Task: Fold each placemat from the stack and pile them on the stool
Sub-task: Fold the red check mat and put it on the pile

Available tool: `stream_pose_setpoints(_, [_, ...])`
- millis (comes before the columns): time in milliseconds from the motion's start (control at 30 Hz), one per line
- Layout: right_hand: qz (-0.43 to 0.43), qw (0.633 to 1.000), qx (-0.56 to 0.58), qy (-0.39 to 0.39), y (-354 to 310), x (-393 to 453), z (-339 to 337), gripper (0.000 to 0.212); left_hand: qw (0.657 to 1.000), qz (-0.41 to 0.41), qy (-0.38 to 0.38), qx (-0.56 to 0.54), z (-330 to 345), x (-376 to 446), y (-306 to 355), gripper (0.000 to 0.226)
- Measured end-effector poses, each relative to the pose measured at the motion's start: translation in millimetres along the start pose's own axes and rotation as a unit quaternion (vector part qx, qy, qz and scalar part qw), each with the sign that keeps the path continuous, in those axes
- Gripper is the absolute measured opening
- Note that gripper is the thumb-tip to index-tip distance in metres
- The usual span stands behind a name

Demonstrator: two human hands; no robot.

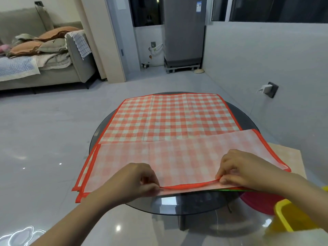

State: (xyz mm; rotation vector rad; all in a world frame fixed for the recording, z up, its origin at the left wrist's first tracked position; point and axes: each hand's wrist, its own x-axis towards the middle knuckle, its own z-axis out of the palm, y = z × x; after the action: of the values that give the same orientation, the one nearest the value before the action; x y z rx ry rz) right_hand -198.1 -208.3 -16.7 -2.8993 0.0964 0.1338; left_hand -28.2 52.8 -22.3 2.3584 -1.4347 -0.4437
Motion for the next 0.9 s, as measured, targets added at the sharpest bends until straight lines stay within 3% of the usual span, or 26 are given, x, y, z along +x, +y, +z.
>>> stream_pose_setpoints(167, [0.003, 1.0, 0.006, -0.011, -1, 4, -5, 0.023, 0.999, -0.013, -0.018, -0.032, -6, 8, -1, 0.019])
stream_pose_setpoints(467, [0.044, 0.997, -0.011, 0.061, -21, 47, -1, 0.036, 0.99, -0.003, 0.137, 0.045, 3, 60, 11, 0.031])
stream_pose_setpoints(633, [0.069, 0.995, -0.029, 0.062, -30, 73, 9, 0.048, 0.99, -0.025, 0.072, 0.12, 22, 89, 10, 0.051])
stream_pose_setpoints(900, [0.08, 0.996, -0.018, 0.04, -30, 94, 35, 0.055, 0.989, -0.016, 0.024, 0.148, 42, 102, 7, 0.056])
